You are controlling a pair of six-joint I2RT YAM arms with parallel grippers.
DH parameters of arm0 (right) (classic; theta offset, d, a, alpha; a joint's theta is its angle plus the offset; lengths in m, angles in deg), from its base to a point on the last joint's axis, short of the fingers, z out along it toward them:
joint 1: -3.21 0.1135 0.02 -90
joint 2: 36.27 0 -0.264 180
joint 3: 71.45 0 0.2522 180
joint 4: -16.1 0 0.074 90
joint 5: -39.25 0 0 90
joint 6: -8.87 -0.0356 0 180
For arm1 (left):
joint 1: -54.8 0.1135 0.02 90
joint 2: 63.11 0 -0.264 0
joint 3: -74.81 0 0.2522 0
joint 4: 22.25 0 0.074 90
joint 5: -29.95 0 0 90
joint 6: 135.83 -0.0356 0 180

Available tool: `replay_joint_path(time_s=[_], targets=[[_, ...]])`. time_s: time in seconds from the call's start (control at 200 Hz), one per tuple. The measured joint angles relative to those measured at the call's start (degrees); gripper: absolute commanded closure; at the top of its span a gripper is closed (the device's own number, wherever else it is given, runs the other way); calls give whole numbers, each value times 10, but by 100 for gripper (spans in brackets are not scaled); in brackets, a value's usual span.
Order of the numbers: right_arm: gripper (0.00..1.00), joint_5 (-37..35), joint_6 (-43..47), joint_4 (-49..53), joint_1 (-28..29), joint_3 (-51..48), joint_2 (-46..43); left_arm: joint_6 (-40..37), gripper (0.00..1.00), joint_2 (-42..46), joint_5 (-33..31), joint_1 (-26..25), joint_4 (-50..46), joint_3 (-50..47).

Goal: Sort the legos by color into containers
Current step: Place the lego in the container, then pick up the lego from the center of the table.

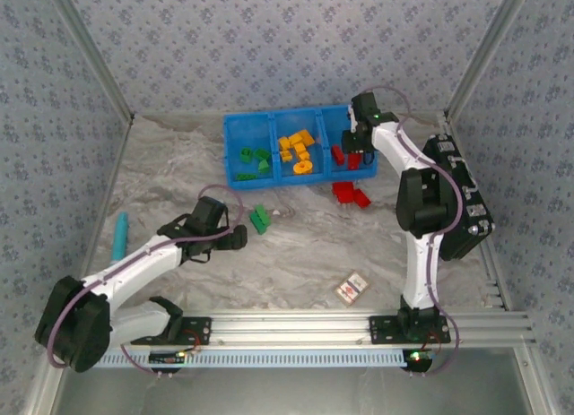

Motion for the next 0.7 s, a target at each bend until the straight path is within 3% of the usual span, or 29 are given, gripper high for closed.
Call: replay_joint_path(time_s=[0.24, 0.7], targets=[[53, 6, 1, 5, 0, 7, 3, 16, 0, -60, 2, -2, 3, 26], [52, 11, 9, 19, 0, 7, -11, 66, 2, -166, -5, -65, 56, 93]])
